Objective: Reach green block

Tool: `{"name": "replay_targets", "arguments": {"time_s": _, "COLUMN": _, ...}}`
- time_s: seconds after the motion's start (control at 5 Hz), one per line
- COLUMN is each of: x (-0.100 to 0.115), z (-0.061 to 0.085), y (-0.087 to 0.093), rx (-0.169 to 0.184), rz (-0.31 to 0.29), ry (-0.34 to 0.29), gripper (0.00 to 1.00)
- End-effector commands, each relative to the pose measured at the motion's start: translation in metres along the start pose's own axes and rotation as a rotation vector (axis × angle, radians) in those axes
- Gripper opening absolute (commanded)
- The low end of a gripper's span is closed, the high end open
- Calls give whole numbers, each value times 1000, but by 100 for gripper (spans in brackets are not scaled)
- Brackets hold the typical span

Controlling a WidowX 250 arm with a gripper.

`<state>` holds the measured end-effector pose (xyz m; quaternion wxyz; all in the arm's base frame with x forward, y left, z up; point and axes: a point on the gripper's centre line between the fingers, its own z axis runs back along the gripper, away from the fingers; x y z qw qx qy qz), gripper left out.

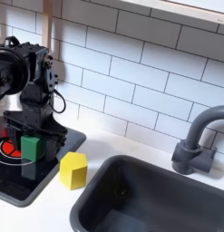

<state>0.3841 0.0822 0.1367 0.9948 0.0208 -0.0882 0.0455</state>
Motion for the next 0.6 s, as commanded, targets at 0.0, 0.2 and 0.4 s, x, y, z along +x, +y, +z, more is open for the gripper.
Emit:
{"name": "replay_targets", "arguments": {"time_s": 0.0, "x": -2, "z": -1, "y": 0, "rx": -17, "rz": -1, "ry": 4, "gripper": 100}}
{"name": "replay_targets", "arguments": {"time_s": 0.2, "x": -2, "z": 0, "y": 0, "rx": -17, "rz": -1, "ry": 4, "gripper": 100}}
{"name": "replay_targets", "arguments": {"time_s": 0.4, "x": -3, "z": 0, "y": 1, "rx": -16, "rz": 0, "ry": 6, "gripper": 100}}
